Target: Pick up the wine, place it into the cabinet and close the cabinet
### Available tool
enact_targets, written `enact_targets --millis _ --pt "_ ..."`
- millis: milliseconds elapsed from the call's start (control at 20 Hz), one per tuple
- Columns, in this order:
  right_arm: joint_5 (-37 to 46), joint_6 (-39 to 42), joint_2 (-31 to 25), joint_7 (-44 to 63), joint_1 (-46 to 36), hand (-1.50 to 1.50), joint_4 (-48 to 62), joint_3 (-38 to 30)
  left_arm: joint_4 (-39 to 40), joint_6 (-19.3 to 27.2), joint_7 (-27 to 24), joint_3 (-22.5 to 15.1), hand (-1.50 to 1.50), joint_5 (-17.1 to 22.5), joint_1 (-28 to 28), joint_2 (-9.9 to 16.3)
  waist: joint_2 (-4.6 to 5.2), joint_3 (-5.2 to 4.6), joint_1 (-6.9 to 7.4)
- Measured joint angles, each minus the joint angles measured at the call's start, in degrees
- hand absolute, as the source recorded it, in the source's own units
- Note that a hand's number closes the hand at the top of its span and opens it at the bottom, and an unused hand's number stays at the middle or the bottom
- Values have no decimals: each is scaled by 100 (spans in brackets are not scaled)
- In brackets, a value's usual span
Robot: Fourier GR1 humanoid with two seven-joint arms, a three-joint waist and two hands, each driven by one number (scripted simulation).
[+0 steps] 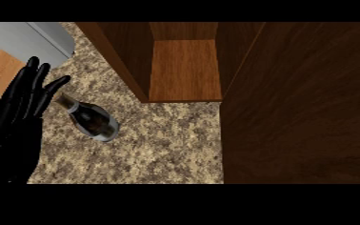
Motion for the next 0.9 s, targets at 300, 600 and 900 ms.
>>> enact_targets --millis 300,600,900 --pt "-163 122 43 -2 386 -150 -158 62 365 -1326 -225 -139 -150 1205 92 397 -211 -48 8" --pt "-598 616 -70 503 829 -150 -505 558 397 -2236 702 -457 -150 3213 469 595 -263 -58 31" --pt "-787 581 -133 1391 1031 -150 -1423 810 -233 -2099 1782 -107 -150 4843 450 1134 -277 -55 78"
